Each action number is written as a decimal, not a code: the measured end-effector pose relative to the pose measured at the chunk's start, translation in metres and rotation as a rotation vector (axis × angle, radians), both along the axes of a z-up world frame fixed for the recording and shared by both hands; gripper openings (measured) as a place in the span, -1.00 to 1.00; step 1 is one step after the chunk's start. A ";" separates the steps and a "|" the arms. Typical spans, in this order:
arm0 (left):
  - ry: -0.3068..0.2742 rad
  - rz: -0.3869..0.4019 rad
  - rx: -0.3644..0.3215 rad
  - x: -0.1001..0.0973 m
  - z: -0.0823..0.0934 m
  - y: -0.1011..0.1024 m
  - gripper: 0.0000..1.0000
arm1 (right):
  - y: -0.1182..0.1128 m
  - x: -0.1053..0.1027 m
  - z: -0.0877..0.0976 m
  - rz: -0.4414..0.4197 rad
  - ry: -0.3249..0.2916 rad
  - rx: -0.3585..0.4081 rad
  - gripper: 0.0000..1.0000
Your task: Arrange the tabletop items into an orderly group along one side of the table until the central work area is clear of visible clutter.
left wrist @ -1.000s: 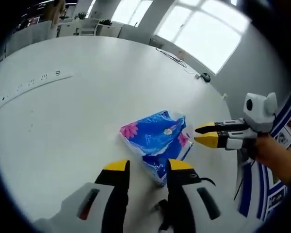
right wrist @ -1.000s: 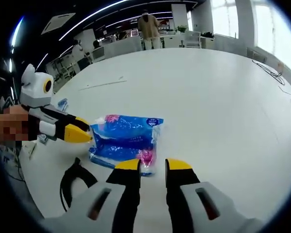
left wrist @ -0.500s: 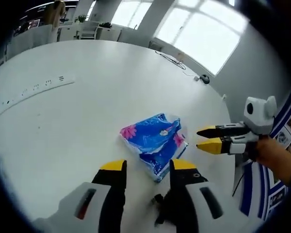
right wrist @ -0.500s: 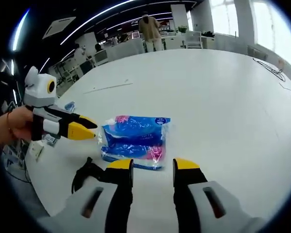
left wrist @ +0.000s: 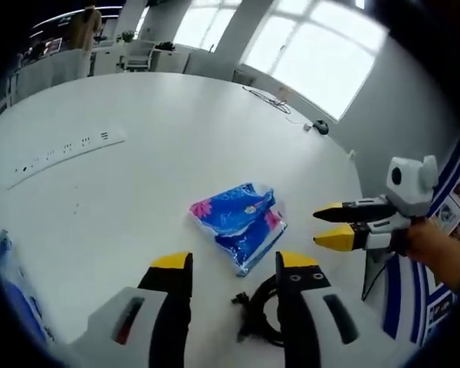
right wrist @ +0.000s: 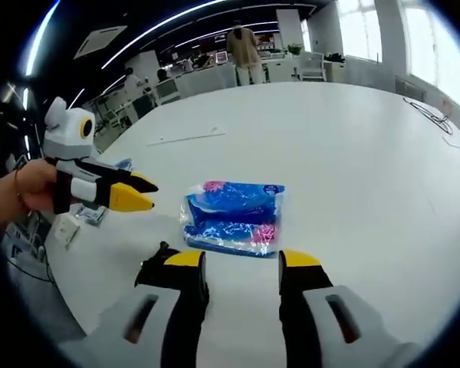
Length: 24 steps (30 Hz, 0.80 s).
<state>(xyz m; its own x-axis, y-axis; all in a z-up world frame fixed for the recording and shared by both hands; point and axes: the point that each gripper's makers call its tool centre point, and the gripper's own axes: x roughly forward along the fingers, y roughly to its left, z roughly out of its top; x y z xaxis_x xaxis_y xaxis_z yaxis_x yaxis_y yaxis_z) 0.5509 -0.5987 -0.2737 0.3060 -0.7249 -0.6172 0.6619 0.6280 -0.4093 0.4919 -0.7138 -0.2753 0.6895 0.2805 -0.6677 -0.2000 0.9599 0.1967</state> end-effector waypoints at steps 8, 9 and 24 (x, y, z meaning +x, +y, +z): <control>-0.013 0.006 -0.012 -0.012 0.016 0.011 -0.10 | 0.009 -0.011 0.011 0.009 -0.015 0.001 -0.24; -0.014 0.007 -0.014 -0.013 0.017 0.012 -0.09 | 0.011 -0.012 0.012 0.009 -0.017 0.002 -0.23; -0.047 0.020 -0.034 -0.037 0.042 0.039 -0.04 | 0.039 -0.032 0.033 0.047 -0.048 -0.004 -0.21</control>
<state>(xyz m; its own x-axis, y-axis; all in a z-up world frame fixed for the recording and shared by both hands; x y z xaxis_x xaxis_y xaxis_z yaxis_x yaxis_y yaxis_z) 0.5139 -0.5598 -0.2318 0.3485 -0.7388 -0.5768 0.6684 0.6273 -0.3996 0.4594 -0.6746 -0.2418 0.7068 0.3106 -0.6356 -0.2537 0.9500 0.1820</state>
